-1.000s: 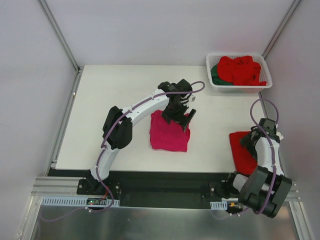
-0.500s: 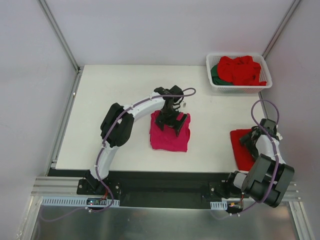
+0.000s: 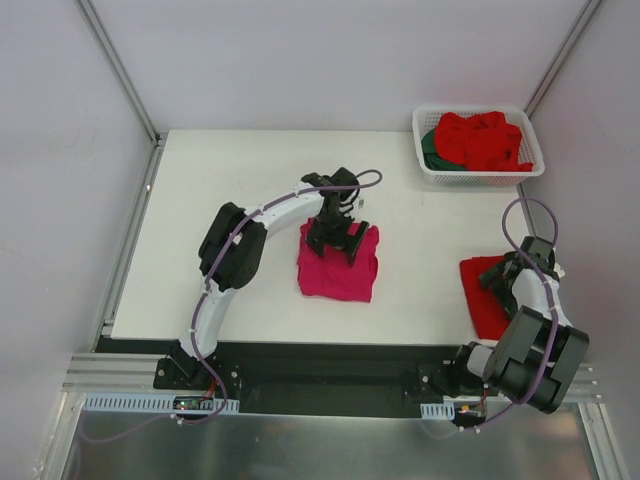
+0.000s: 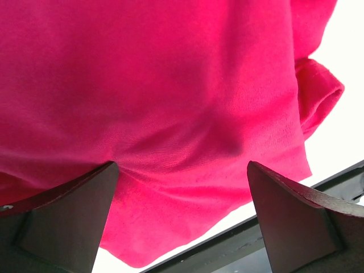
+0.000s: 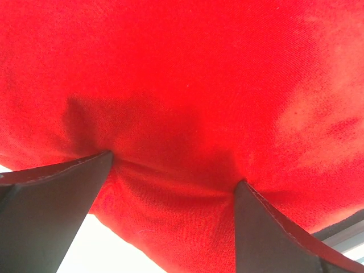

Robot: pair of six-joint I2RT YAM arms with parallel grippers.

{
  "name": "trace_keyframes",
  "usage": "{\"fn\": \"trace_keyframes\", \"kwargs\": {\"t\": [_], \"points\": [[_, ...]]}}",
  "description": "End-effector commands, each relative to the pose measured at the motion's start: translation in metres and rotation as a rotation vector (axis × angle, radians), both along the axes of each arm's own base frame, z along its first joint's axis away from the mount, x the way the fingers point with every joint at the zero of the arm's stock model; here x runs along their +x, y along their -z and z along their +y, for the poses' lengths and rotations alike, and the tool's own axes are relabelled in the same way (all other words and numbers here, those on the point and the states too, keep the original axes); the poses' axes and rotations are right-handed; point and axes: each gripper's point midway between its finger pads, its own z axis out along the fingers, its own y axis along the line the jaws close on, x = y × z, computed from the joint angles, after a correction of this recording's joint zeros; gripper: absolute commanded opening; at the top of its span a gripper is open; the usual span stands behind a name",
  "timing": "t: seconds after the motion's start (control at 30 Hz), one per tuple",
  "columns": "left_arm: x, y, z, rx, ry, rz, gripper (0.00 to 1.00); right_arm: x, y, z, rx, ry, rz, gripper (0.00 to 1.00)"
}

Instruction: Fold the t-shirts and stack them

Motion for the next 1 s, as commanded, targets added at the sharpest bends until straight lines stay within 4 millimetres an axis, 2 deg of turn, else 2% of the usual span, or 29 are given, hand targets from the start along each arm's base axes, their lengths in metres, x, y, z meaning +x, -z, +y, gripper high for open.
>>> {"fn": "trace_keyframes", "kwargs": {"t": [0.0,0.07,0.13,0.2,0.23,0.6,0.83,0.97], "points": [[0.009,0.015,0.011,0.020,-0.045,0.001,0.99,0.008,0.019,0.030,0.171,-0.035,-0.036,0.96],[0.006,0.020,0.014,0.020,-0.055,0.017,0.99,0.011,0.018,0.029,0.167,-0.046,-0.038,0.96],[0.001,0.025,0.023,0.026,-0.084,0.048,0.99,0.020,0.016,0.041,0.218,-0.091,-0.061,0.96],[0.003,0.021,0.026,0.013,-0.102,0.035,0.99,0.025,0.016,0.047,0.239,-0.122,-0.067,0.96],[0.000,0.023,0.033,0.026,-0.109,0.039,0.99,0.029,0.016,0.051,0.246,-0.144,-0.060,0.96],[-0.004,0.003,0.078,0.062,-0.191,-0.008,0.99,0.061,0.007,0.082,0.270,-0.301,-0.063,0.96],[-0.017,0.001,0.110,0.103,-0.235,-0.011,0.99,0.089,-0.006,0.115,0.264,-0.417,-0.062,0.96],[-0.019,-0.011,0.121,0.099,-0.255,-0.042,0.99,0.107,-0.011,0.139,0.271,-0.467,-0.067,0.96]]}}
